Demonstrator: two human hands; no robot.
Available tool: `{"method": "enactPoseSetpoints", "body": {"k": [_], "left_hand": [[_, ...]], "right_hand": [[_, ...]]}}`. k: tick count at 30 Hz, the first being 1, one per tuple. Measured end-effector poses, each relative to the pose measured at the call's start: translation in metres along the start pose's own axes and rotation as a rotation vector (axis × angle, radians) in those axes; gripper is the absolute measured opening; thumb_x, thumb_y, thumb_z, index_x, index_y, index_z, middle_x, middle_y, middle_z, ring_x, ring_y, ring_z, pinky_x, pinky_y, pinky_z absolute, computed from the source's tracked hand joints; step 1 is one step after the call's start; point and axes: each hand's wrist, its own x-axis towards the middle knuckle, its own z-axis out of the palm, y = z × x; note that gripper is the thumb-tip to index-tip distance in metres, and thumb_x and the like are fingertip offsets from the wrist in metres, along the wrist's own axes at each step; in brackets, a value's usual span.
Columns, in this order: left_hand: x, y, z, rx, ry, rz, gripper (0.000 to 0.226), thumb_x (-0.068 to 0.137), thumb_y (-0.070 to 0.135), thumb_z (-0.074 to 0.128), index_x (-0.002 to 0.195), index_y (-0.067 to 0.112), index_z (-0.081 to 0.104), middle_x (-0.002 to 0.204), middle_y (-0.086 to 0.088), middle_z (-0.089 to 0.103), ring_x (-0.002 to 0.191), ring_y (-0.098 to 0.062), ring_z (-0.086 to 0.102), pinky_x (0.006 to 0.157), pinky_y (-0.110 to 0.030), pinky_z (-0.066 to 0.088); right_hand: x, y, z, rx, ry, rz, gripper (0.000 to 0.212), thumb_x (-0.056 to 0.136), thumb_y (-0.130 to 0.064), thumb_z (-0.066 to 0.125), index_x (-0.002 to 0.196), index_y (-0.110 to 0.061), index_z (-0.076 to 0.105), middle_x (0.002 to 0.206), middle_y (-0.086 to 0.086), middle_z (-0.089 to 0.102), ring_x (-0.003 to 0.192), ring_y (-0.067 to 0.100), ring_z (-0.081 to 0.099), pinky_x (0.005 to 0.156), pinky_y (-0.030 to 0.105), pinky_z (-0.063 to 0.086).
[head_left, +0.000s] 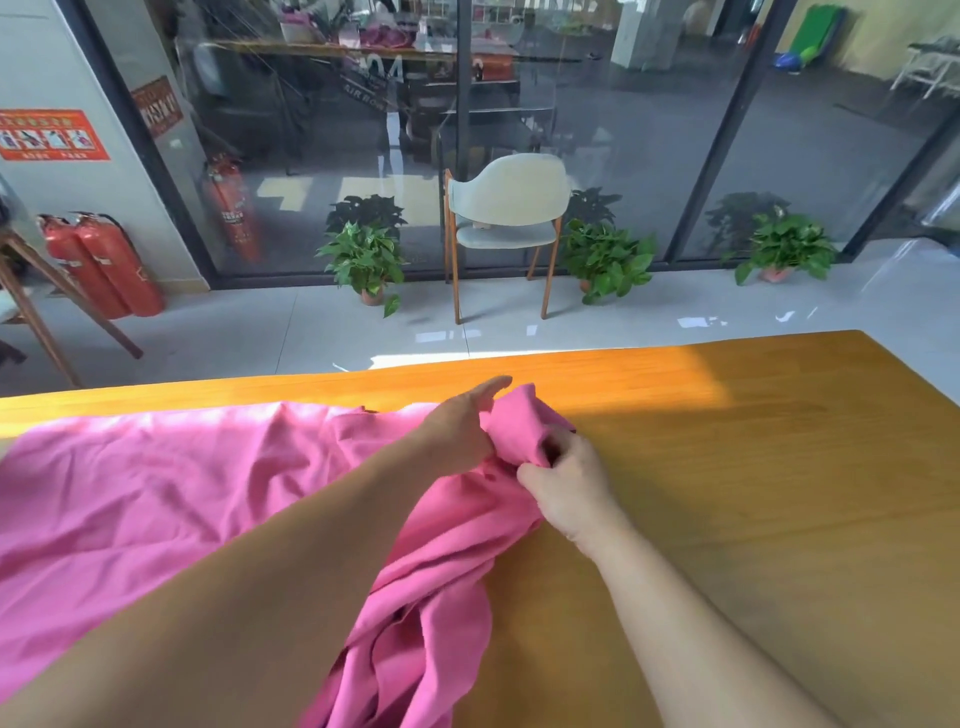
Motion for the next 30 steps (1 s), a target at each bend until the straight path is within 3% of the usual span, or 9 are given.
{"method": "enactPoseSetpoints", "body": {"k": [3, 7, 10, 12, 15, 18, 22, 26, 30], "left_hand": [[0.003, -0.002, -0.009, 0.127, 0.169, 0.017, 0.021, 0.089, 0.013, 0.058, 0.106, 0.017, 0.069, 0.092, -0.001, 0.066, 0.089, -0.024, 0.062, 0.056, -0.020, 0.029], [0.008, -0.018, -0.019, -0.102, 0.362, -0.029, 0.017, 0.087, 0.013, 0.060, 0.076, 0.025, 0.065, 0.076, 0.008, 0.062, 0.079, -0.019, 0.060, 0.063, -0.024, 0.038], [0.008, -0.006, -0.027, -0.392, 0.218, -0.017, 0.019, 0.092, 0.013, 0.058, 0.101, 0.024, 0.071, 0.105, 0.004, 0.068, 0.089, -0.013, 0.058, 0.074, -0.022, 0.043], [0.011, 0.006, -0.031, -0.563, 0.051, 0.002, 0.029, 0.097, 0.017, 0.054, 0.122, 0.021, 0.067, 0.124, 0.006, 0.065, 0.105, -0.008, 0.056, 0.092, -0.023, 0.043], [0.015, 0.014, -0.028, -0.635, -0.190, -0.036, 0.031, 0.082, 0.035, 0.065, 0.111, 0.027, 0.074, 0.123, 0.006, 0.068, 0.119, -0.010, 0.057, 0.113, -0.040, 0.032], [0.016, 0.008, -0.023, -0.655, -0.424, -0.077, 0.042, 0.073, 0.034, 0.066, 0.112, 0.018, 0.072, 0.120, -0.014, 0.068, 0.107, -0.030, 0.062, 0.103, -0.046, 0.037], [0.014, 0.003, -0.027, -0.351, -0.549, -0.057, 0.060, 0.058, 0.022, 0.069, 0.115, 0.004, 0.069, 0.100, -0.010, 0.061, 0.089, -0.020, 0.046, 0.083, -0.038, 0.035], [0.011, 0.011, -0.039, -0.256, -0.224, -0.033, 0.017, 0.089, 0.000, 0.059, 0.094, 0.009, 0.072, 0.068, 0.007, 0.063, 0.064, -0.014, 0.052, 0.063, -0.024, 0.044], [0.020, 0.015, -0.047, -0.486, 0.394, 0.014, 0.020, 0.094, 0.011, 0.056, 0.078, 0.020, 0.062, 0.067, 0.002, 0.059, 0.053, -0.003, 0.050, 0.053, -0.016, 0.041]], "right_hand": [[0.000, -0.003, -0.011, -0.139, 0.025, -0.098, 0.017, 0.075, 0.003, 0.063, 0.079, -0.013, 0.067, 0.079, -0.001, 0.064, 0.072, 0.019, 0.055, 0.058, 0.023, 0.038], [0.000, 0.000, -0.026, -0.248, 0.019, -0.214, 0.006, 0.077, -0.004, 0.070, 0.082, -0.007, 0.070, 0.098, -0.002, 0.052, 0.089, 0.016, 0.052, 0.072, 0.021, 0.035], [-0.001, 0.000, -0.030, -0.372, -0.148, -0.345, 0.034, 0.076, -0.002, 0.068, 0.061, -0.029, 0.056, 0.086, -0.011, 0.046, 0.083, 0.015, 0.049, 0.067, 0.020, 0.036], [0.000, -0.001, -0.030, -0.428, -0.226, -0.380, 0.040, 0.071, 0.006, 0.058, 0.054, -0.025, 0.038, 0.077, -0.013, 0.045, 0.081, 0.014, 0.045, 0.064, 0.025, 0.036], [0.000, -0.004, -0.033, -0.389, -0.307, -0.388, 0.037, 0.064, 0.012, 0.050, 0.061, -0.023, 0.038, 0.067, -0.014, 0.047, 0.065, 0.008, 0.038, 0.058, 0.034, 0.032], [-0.006, -0.011, -0.041, -0.324, -0.355, -0.332, 0.040, 0.066, 0.015, 0.047, 0.056, -0.022, 0.036, 0.056, -0.012, 0.038, 0.057, 0.007, 0.031, 0.053, 0.029, 0.025], [-0.011, -0.014, -0.050, -0.263, -0.387, -0.250, 0.043, 0.068, 0.018, 0.044, 0.052, -0.021, 0.035, 0.051, -0.014, 0.034, 0.053, 0.004, 0.028, 0.050, 0.025, 0.023], [-0.017, -0.010, -0.051, -0.330, -0.456, -0.190, 0.035, 0.072, 0.009, 0.054, 0.055, -0.020, 0.044, 0.054, -0.012, 0.044, 0.054, 0.007, 0.038, 0.051, 0.032, 0.032], [-0.020, -0.008, -0.055, -0.242, -0.414, -0.058, 0.011, 0.071, -0.009, 0.069, 0.077, -0.018, 0.066, 0.074, -0.008, 0.071, 0.063, 0.004, 0.061, 0.060, 0.025, 0.050]]}}
